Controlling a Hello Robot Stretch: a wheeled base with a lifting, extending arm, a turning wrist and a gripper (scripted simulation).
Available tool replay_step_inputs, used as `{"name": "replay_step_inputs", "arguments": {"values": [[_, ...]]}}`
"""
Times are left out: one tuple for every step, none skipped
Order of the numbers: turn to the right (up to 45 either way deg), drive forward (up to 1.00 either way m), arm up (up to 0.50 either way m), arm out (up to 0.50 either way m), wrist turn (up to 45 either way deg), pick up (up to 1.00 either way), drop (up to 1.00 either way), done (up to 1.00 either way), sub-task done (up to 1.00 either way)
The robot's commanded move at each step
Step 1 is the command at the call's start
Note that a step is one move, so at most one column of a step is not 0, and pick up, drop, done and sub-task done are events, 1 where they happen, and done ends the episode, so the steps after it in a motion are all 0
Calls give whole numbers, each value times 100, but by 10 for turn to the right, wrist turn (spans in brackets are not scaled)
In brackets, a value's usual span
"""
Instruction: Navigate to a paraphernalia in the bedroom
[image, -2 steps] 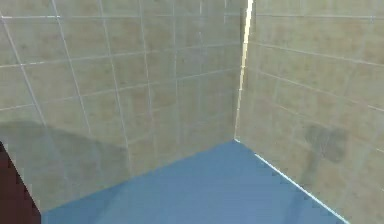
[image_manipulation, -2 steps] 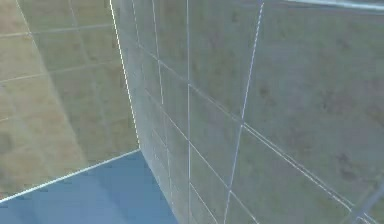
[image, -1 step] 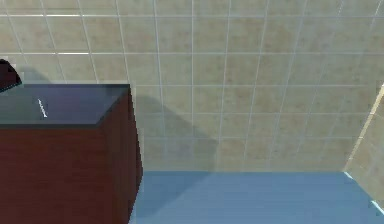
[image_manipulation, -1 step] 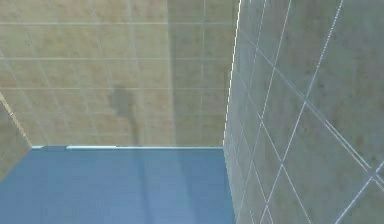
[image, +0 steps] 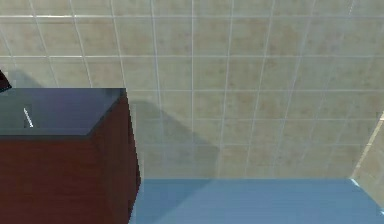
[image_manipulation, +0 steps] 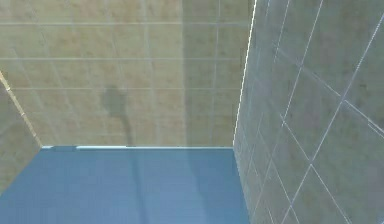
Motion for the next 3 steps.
{"name": "replay_step_inputs", "arguments": {"values": [[-450, 0, 0, 0, 0, 0, 0, 0, 0], [-450, 0, 0, 0, 0, 0, 0, 0, 0], [-90, 0, 0, 0, 0, 0, 0, 0, 0]]}}
